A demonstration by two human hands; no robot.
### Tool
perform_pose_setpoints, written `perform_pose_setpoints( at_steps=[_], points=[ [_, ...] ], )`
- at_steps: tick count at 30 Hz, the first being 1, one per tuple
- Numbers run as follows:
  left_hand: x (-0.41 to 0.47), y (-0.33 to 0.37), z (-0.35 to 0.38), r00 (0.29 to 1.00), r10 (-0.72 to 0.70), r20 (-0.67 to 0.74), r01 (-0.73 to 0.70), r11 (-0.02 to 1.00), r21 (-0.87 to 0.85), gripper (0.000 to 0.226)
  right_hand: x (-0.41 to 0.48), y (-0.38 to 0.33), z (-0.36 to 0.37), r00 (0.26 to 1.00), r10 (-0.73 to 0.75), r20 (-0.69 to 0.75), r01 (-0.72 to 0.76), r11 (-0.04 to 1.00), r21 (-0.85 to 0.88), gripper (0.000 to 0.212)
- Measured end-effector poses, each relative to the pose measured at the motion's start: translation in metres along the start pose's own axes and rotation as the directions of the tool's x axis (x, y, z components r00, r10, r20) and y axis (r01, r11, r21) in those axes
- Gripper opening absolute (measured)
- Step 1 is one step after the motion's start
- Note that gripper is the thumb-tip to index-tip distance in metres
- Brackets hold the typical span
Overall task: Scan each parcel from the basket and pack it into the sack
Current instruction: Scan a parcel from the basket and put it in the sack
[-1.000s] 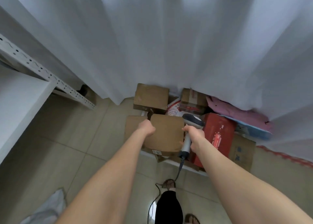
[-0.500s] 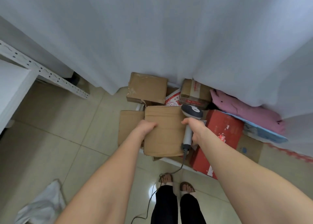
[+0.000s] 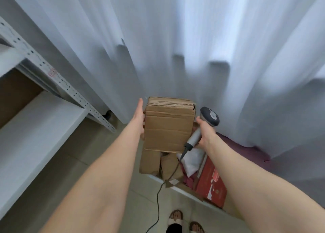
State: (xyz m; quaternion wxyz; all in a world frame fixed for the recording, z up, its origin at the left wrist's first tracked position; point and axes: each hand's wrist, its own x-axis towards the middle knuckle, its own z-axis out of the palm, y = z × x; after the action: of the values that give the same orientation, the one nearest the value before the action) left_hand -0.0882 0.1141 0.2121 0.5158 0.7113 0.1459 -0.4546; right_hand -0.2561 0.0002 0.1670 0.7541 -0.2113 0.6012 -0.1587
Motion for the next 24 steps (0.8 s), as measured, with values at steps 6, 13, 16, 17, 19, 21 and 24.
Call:
perform_pose_setpoints(
  at_steps=[6, 13, 16, 17, 19, 21, 24],
  points=[
    [-0.075, 0.041, -0.022, 0.992, 0.129, -0.018, -0.128, 0.991, 0.030, 0.043, -0.070, -0.030, 0.010, 0.990, -0.063, 0.123, 0.069, 0.997, -0.046, 0.047],
    [-0.123, 0.070, -0.056, 0.983, 0.174, 0.059, -0.174, 0.985, -0.003, 0.056, -0.118, -0.037, 0.024, 0.970, -0.082, 0.229, 0.094, 0.995, -0.043, 0.050],
    [-0.135, 0.077, -0.067, 0.987, 0.153, 0.058, -0.154, 0.988, 0.025, 0.050, -0.130, -0.035, 0.033, 0.957, -0.095, 0.275, 0.104, 0.994, -0.017, 0.050],
    [-0.138, 0.079, -0.072, 0.988, 0.142, 0.062, -0.143, 0.989, 0.029, 0.049, -0.133, -0.034, 0.037, 0.950, -0.104, 0.293, 0.109, 0.994, 0.000, 0.049],
    [-0.143, 0.079, -0.084, 0.988, 0.115, 0.103, -0.121, 0.991, 0.052, 0.052, -0.141, -0.030, 0.044, 0.938, -0.128, 0.323, 0.119, 0.992, 0.046, 0.046],
    [-0.145, 0.076, -0.099, 0.983, 0.103, 0.149, -0.115, 0.991, 0.072, 0.051, -0.147, -0.026, 0.050, 0.925, -0.148, 0.350, 0.124, 0.988, 0.091, 0.043],
    [-0.148, 0.070, -0.116, 0.977, 0.181, 0.114, -0.187, 0.981, 0.046, 0.017, -0.156, -0.026, 0.054, 0.908, -0.120, 0.401, 0.110, 0.993, 0.049, 0.031]
  ],
)
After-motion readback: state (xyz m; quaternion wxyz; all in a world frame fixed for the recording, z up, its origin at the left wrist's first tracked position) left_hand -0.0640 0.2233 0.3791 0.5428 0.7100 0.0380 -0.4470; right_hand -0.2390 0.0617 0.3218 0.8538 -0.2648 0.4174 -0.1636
